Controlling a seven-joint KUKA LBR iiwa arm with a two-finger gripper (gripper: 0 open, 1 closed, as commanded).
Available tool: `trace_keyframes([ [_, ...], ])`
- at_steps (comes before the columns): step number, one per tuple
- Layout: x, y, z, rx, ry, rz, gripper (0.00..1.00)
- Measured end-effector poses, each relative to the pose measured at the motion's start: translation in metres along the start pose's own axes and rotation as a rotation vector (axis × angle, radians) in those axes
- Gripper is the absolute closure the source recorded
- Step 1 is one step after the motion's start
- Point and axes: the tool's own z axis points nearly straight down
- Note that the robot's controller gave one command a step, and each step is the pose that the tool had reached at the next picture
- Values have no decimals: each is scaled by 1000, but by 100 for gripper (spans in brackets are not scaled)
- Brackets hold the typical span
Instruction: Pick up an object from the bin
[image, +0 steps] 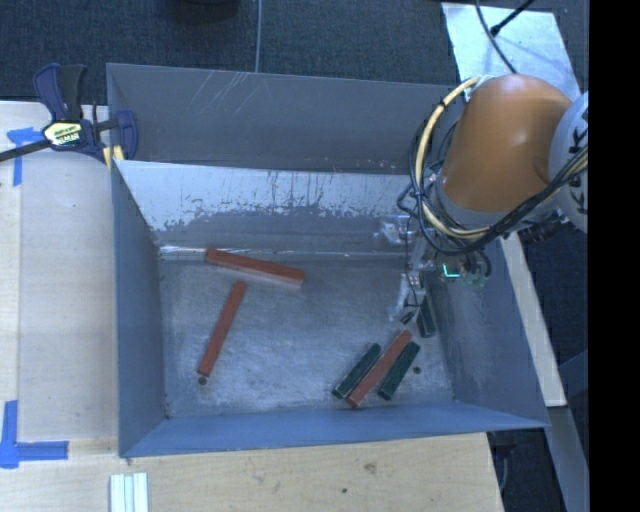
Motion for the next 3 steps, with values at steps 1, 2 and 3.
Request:
trace_keyframes([
  [1,40,-5,91,-1,3,43,0],
  [2,79,-20,141,0,-13,-139,0],
  [3,79,-19,140,0,-13,-141,100],
])
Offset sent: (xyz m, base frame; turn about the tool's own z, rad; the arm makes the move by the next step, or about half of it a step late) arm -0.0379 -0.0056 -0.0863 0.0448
